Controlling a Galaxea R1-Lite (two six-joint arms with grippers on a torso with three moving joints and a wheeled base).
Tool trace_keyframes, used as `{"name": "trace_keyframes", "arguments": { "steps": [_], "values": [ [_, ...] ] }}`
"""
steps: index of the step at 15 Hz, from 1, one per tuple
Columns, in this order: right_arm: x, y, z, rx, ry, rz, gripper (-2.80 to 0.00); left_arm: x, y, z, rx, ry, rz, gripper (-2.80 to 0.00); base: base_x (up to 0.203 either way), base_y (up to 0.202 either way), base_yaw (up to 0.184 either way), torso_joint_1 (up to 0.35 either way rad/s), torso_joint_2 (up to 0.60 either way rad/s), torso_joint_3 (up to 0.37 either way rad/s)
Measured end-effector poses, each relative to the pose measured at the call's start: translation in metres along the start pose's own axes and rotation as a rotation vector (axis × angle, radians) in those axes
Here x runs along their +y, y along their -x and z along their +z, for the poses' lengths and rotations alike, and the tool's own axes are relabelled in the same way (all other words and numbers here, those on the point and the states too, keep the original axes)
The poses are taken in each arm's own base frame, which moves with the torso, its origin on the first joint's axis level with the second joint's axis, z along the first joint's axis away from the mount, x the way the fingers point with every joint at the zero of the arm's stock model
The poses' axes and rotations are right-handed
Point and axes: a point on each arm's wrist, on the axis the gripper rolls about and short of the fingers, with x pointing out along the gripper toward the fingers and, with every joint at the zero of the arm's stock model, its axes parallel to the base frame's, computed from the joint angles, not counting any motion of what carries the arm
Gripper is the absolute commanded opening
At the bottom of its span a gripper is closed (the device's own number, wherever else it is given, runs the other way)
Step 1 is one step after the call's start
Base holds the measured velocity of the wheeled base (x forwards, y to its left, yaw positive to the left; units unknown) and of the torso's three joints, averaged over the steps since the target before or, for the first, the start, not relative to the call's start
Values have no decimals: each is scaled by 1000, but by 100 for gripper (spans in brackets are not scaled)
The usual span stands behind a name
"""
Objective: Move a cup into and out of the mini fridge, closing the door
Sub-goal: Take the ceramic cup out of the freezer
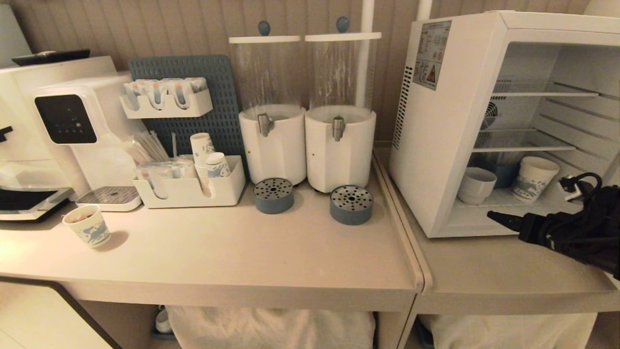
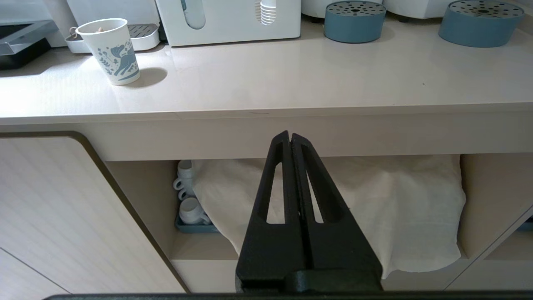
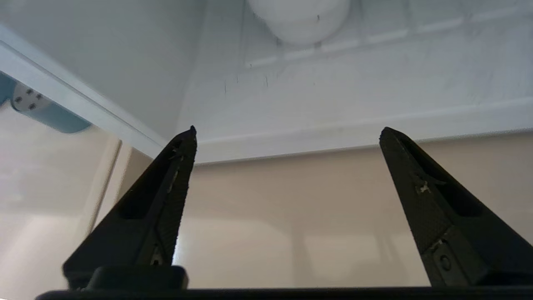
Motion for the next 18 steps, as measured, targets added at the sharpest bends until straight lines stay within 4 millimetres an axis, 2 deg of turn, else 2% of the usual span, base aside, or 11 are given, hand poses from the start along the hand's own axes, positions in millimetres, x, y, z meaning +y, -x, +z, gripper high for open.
{"name": "trace_keyframes", "arguments": {
  "steps": [5, 8, 11, 18],
  "values": [
    [-3, -7, 10, -32, 44, 15, 0, 0, 0, 0, -1, 9, 1, -280, 0, 0, 0, 0, 0, 0],
    [-3, -15, 7, -26, 116, 91, 0, 0, 0, 0, -2, 16, 1, -280, 0, 0, 0, 0, 0, 0],
    [-7, -28, 5, -81, 193, 155, 0, 0, 0, 0, -2, 24, 3, -280, 0, 0, 0, 0, 0, 0],
    [-25, -66, -8, -168, 310, 154, 0, 0, 0, 0, -3, 32, 4, -280, 0, 0, 0, 0, 0, 0]
  ]
}}
